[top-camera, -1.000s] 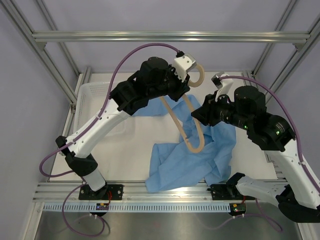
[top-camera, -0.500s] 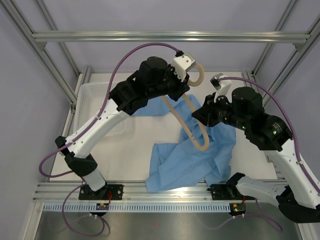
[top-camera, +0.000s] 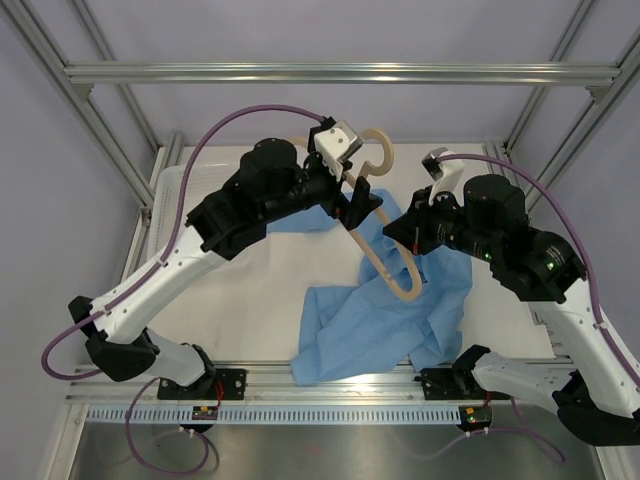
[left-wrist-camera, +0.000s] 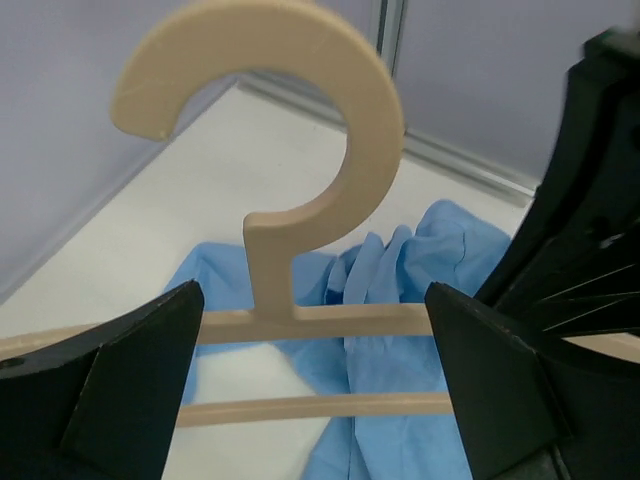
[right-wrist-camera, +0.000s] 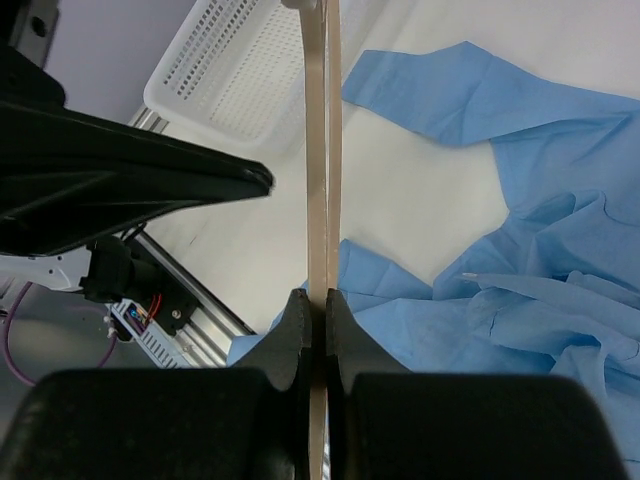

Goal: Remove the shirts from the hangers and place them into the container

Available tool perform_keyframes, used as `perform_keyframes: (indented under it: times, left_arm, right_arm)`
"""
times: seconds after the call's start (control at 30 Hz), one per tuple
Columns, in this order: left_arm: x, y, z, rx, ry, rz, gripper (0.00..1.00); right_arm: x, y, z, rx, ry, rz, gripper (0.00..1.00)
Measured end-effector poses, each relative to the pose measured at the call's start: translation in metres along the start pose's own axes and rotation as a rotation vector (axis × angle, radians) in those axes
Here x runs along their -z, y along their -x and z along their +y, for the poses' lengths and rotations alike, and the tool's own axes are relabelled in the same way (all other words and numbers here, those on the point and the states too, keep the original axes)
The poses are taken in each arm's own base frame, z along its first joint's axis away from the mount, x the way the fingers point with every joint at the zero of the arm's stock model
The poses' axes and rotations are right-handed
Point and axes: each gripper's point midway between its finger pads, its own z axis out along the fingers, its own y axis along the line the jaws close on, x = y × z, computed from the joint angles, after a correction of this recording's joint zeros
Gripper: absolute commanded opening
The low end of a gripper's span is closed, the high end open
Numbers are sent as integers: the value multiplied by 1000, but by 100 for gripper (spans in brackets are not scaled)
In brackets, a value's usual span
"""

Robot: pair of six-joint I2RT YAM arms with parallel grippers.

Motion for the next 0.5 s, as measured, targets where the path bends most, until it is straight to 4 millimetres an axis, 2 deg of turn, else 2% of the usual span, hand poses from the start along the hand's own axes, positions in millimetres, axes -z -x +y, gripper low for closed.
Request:
perform_keyframes:
  times: [0.17,0.33,0.4,0.5]
  left_arm:
    - [21,33,-4,-10,6,-132,99]
    - [60,40,5,17,125,-225,99]
    - [85,45,19,52,231,-265,99]
    - [119,54,40,98,359,-324,99]
  right_arm:
    - [2,2,3,-12,9,-4,0]
    - [8,7,1,-37,-23,-14,0]
    - [14,18,-2,-51,-63,-32,0]
    - [24,49,-3,-65,-115,-93,0]
